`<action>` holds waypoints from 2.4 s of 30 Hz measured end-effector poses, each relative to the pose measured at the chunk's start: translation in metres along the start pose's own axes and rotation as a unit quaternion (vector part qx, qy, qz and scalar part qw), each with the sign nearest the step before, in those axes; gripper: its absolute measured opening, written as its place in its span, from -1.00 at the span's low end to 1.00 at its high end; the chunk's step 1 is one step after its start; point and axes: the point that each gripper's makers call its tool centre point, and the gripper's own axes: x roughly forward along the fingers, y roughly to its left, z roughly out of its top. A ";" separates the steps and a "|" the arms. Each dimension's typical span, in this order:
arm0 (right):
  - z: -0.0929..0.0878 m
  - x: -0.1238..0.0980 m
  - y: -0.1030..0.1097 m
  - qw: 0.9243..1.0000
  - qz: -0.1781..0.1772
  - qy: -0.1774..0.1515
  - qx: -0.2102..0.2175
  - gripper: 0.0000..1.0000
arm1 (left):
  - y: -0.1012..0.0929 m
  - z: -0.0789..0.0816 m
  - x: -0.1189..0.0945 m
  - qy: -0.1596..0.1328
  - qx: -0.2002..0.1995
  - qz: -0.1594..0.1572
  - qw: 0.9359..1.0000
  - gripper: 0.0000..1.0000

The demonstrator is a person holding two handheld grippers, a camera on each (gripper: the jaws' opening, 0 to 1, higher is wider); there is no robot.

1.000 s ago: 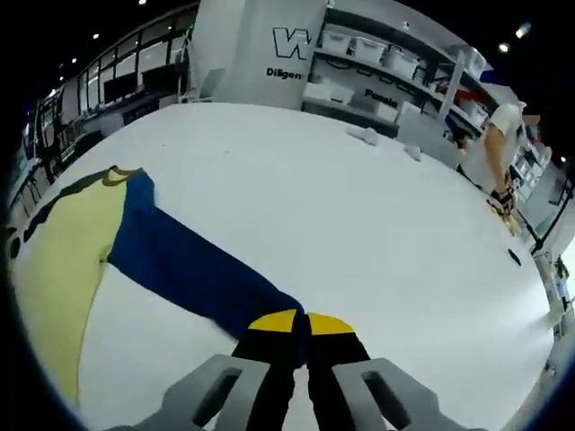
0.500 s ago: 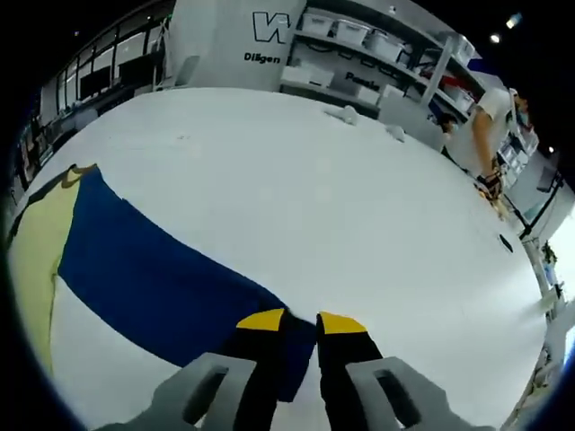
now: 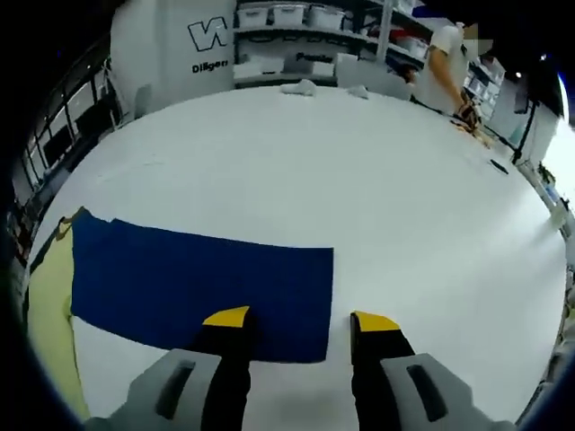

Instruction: Fold the garment on the visible template until the final outline fits inside the template.

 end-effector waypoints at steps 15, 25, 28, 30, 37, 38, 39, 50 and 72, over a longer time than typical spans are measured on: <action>-0.021 -0.026 0.016 1.000 -0.005 -0.001 0.001 -0.95 | -0.001 0.000 0.000 0.000 0.004 -0.003 1.000 0.97; -0.036 -0.065 0.037 0.999 -0.005 0.023 0.025 -1.00 | -0.002 0.001 0.000 -0.001 0.005 -0.005 1.000 0.97; -0.033 -0.064 0.034 0.999 0.001 0.025 0.029 -1.00 | -0.002 0.001 0.000 -0.001 0.005 -0.006 1.000 0.98; -0.032 -0.063 0.034 0.999 0.007 0.029 0.038 -1.00 | -0.001 0.002 -0.001 -0.001 0.007 -0.002 1.000 0.98; -0.014 -0.052 0.021 0.998 0.018 0.023 0.050 -1.00 | -0.002 0.000 -0.001 0.002 0.002 -0.004 1.000 0.98; -0.012 -0.050 0.019 0.998 0.020 0.024 0.051 -1.00 | -0.002 -0.001 -0.001 0.003 0.002 -0.005 1.000 0.98; -0.011 -0.048 0.018 0.998 0.019 0.024 0.050 -1.00 | -0.003 -0.001 0.000 0.004 0.002 -0.007 1.000 0.98; -0.006 -0.063 0.034 0.995 0.027 0.060 0.071 -1.00 | -0.004 0.000 0.000 0.003 0.007 -0.010 1.000 0.98; -0.003 -0.101 0.062 0.997 0.026 0.062 0.031 -1.00 | -0.008 0.010 -0.005 -0.023 0.003 -0.019 1.000 0.98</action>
